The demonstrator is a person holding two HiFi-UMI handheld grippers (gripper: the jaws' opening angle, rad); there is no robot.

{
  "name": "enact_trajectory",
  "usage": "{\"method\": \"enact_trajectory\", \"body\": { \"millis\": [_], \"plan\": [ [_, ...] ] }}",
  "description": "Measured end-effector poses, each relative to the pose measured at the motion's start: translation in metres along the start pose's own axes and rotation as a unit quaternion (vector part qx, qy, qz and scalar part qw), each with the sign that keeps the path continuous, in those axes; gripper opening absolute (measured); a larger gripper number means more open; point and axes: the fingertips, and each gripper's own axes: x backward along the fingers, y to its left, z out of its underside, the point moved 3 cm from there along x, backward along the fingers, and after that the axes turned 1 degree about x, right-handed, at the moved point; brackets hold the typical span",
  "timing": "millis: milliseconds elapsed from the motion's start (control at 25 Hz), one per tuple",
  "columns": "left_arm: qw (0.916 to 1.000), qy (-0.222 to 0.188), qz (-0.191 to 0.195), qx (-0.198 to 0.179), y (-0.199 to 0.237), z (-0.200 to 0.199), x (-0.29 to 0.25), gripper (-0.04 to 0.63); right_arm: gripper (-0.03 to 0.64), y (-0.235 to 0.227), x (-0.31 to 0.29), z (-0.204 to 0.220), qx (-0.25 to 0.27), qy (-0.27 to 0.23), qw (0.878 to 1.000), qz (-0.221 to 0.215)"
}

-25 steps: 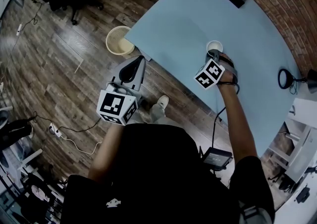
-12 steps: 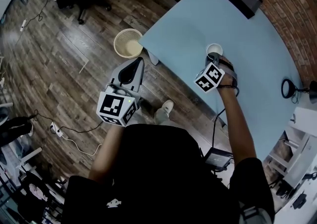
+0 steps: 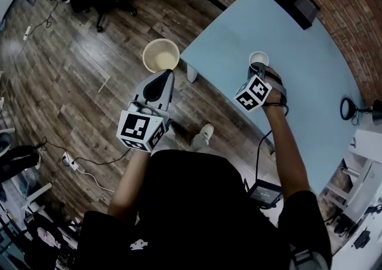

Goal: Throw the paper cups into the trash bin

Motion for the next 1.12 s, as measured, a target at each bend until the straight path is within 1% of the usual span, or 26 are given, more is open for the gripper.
{"method": "enact_trajectory", "body": {
  "millis": [200, 520, 880, 1120],
  "plan": [
    [1.0, -0.004, -0.003, 0.008, 0.029, -0.004, 0.011, 0.003, 0.017, 0.001, 0.007, -0.034, 0.002, -0.007, 1.0, 0.003],
    [0.9998, -0.007, -0.011, 0.012, 0.07, -0.007, 0.03, 0.003, 0.017, 0.006, 0.017, -0.1, 0.011, -0.035, 0.999, 0.006],
    [0.9994, -0.012, -0.03, 0.016, 0.137, -0.011, 0.059, 0.003, 0.017, 0.018, 0.013, -0.181, 0.027, -0.052, 0.998, 0.006],
    [0.999, -0.012, -0.033, 0.029, 0.171, -0.009, 0.072, 0.003, 0.017, 0.024, 0.013, -0.226, 0.032, -0.062, 0.998, -0.001]
  ]
}}
